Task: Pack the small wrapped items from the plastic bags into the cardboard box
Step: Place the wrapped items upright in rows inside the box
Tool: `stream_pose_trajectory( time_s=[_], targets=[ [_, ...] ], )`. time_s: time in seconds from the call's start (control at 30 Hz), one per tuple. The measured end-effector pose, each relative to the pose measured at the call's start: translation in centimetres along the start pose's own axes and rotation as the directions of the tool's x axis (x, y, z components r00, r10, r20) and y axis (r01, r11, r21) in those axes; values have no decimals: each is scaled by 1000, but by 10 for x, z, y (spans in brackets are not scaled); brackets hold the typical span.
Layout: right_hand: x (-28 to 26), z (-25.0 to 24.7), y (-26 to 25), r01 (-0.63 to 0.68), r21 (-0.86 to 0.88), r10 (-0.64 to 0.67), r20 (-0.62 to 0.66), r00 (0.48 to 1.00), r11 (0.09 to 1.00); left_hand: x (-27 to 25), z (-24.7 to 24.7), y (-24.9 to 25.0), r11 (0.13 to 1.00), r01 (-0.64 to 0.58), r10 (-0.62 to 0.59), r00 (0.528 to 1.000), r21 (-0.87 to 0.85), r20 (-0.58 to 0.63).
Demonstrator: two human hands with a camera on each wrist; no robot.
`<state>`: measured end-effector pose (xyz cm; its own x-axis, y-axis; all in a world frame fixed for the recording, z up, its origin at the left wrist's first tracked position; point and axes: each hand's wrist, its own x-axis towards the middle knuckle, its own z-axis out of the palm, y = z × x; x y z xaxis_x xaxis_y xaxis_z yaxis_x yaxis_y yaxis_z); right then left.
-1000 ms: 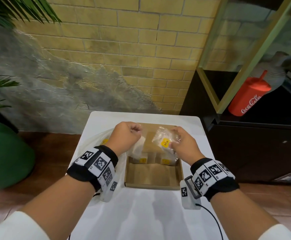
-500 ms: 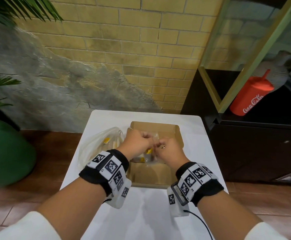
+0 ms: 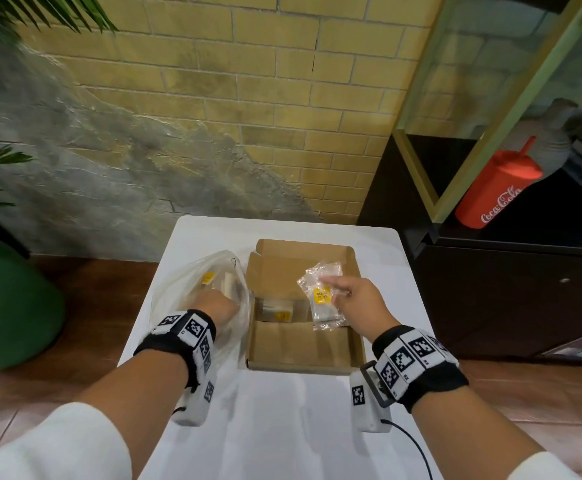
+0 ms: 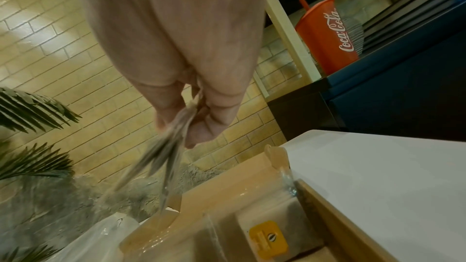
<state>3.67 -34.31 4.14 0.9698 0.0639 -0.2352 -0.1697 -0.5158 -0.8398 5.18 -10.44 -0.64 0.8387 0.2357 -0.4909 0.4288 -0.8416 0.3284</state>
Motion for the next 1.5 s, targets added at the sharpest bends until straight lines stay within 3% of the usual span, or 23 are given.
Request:
stream_pose_trajectory(
  time_s=[0.13, 0.3, 0.37, 0.53, 0.8, 0.87, 0.97, 1.13, 1.2, 1.33, 1.5],
  targets=[
    [2, 5, 5, -8, -7, 8, -6, 1000, 1000, -4, -5, 0, 991, 26, -41, 992, -133, -117],
    [4, 4, 7, -22, 9, 23, -12, 1000, 1000, -3, -19, -8, 897, -43, -125, 930, -439, -345],
    [5, 3, 8, -27, 14, 27, -16, 1000, 1000, -2, -27, -12, 877, -59, -135, 922, -477, -362],
    [4, 3, 6, -42, 11, 42, 0, 999, 999, -2, -42, -20, 837, -53, -119, 954, -545, -275],
    [2, 5, -3, -26, 53, 25, 3, 1000, 998, -10, -55, -11, 815, -179, -37, 933, -551, -358],
    [1, 3, -7, -3, 94, 2, 10, 1000, 996, -14, -57, -2, 788, -210, 7, 943, -579, -333],
    [1, 0, -14, 18, 186, -22, 18, 1000, 982, -26, -56, 20, 674, -262, 113, 961, -691, -253],
    [0, -1, -20, -20, 475, 26, -6, 1000, 880, -46, -44, 54, 528, -197, 202, 974, -826, -103],
    [-1, 0, -20, -35, 520, 39, 3, 999, 854, -50, -39, 62, 518, -188, 239, 969, -835, -70],
    [0, 2, -15, -8, 441, 53, -89, 995, 898, -56, -28, 69, 458, -139, 347, 937, -878, 33],
    [0, 11, -6, -37, 481, 109, -122, 986, 876, -62, -13, 73, 525, -148, 446, 887, -838, 122]
  ],
)
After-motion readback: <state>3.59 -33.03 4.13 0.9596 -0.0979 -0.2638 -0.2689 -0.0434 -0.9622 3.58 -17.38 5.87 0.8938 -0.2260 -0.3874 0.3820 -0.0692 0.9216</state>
